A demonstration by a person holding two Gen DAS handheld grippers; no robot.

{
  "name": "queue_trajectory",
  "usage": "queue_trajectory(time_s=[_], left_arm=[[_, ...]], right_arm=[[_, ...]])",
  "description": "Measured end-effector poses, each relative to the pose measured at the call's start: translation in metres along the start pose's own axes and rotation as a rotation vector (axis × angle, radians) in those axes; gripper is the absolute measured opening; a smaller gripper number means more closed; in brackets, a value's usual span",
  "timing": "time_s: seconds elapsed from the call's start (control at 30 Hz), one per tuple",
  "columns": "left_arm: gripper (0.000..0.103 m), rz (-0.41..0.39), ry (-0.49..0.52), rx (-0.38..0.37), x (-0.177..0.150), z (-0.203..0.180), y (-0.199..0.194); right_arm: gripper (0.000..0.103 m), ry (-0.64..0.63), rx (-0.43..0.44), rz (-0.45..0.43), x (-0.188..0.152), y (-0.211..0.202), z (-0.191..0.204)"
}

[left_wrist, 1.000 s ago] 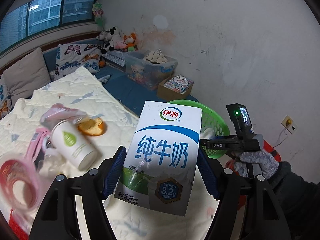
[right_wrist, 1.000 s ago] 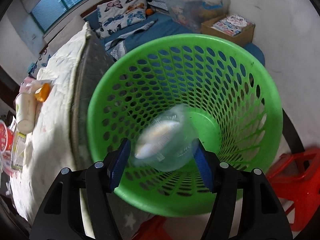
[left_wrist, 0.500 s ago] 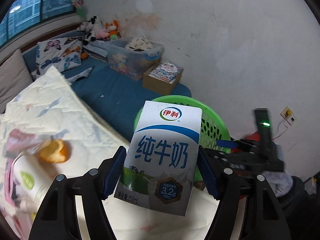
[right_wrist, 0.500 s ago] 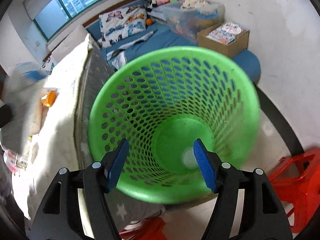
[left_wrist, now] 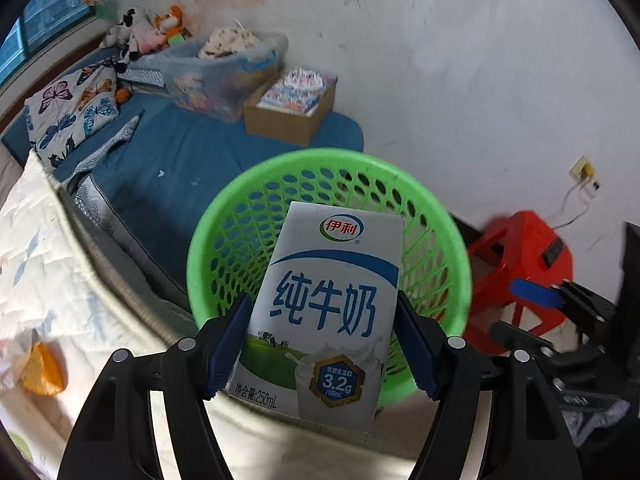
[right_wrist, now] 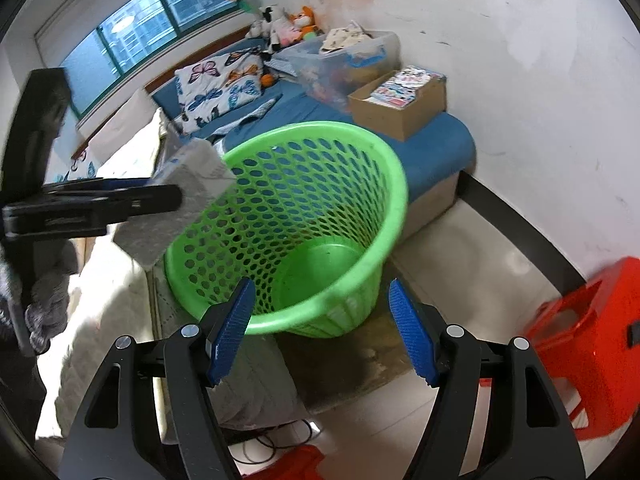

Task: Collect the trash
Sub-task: 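Carry both items over the green wastebasket and open both tools to drop them, then return both tools to the mattress, right tool reaching for the clear plastic lid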

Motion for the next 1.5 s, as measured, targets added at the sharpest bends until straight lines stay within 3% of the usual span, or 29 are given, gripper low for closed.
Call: queue_trajectory(time_s=[0.57,0.7,0.8,1.07,1.3,1.5], left_arm=[[0.069,0.165,0.018,0.057,0.001,-0.009,0.087],[0.081,0.171,-0.006,0.045,-0.003,-0.007,0.090],[0.081,0.153,-0.011,0.042,-0.003,-0.008,0.085],[0.081,0.042,-0.048,0.055,0.001,-0.006,0.034],[0.081,-0.123,-0.082,0.075,-0.001,-0.004,-0.050],[0.081,-0.244,-0.144,0.120,-0.024,0.011,-0.123]], right_arm=[[0.070,0.083,-0.022,0.030,-0.019,0.001,-0.017],[0.070,0.089,-0.018,0.035,-0.020,0.002,-0.018],[0.070,0.088,-0.019,0.036,-0.021,0.001,-0.018],[0.070,0.062,0.005,0.017,-0.018,-0.014,-0.005],[0.070,0.021,0.053,-0.016,-0.015,-0.033,0.022],[0.070,-0.023,0.109,-0.026,-0.015,-0.043,0.055]])
Point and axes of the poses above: each gripper's, at about its wrist camera, not at the fingertips, and y roughly the way its jaws point, z to its left, x to its top, the point moved 2 cm from there along y, roughly the way its jaws point, and after that the axes turned 12 degrees about -z, right-handed, at the moved point
